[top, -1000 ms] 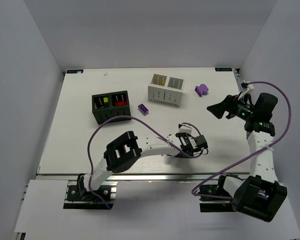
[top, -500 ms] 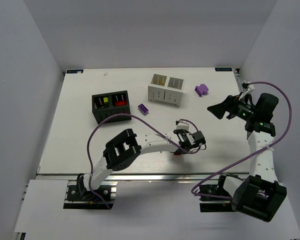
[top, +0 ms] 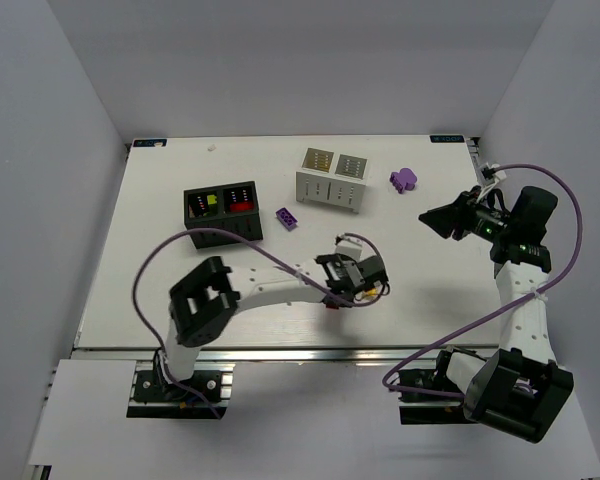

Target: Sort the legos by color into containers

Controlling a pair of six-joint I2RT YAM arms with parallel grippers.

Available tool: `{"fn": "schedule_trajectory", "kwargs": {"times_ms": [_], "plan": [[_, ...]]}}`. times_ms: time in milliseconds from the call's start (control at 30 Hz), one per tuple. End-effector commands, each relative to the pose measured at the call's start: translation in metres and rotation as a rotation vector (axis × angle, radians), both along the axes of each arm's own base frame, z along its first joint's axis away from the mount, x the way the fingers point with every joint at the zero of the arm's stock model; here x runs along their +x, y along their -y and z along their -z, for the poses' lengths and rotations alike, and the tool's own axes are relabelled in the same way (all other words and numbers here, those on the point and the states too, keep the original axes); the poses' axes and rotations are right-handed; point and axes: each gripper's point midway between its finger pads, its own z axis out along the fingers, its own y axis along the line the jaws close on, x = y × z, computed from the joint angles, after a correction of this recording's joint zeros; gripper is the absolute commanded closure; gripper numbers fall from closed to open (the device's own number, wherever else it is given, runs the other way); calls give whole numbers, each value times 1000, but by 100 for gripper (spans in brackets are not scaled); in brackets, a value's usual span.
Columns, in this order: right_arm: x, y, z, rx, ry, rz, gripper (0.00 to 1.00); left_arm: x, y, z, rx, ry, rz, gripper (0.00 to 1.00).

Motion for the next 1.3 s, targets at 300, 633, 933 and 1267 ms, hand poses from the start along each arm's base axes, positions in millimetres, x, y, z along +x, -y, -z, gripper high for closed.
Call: {"fn": "schedule_trajectory", "kwargs": {"times_ms": [300,633,933,1267], "plan": [[-12,-11,-2,1,73,-126,94,91,-115,-169,-91,300,-103,100],[-10,-10,6,6,53,-131,91,177,-206,-180,-33,357,-301,100],[-10,-12,10,10,46,-152,84,223,-235,-154,0,316,-371,99],[-8,-11,16,15,32,-160,78,245,-260,-136,9,284,-404,64]]}}
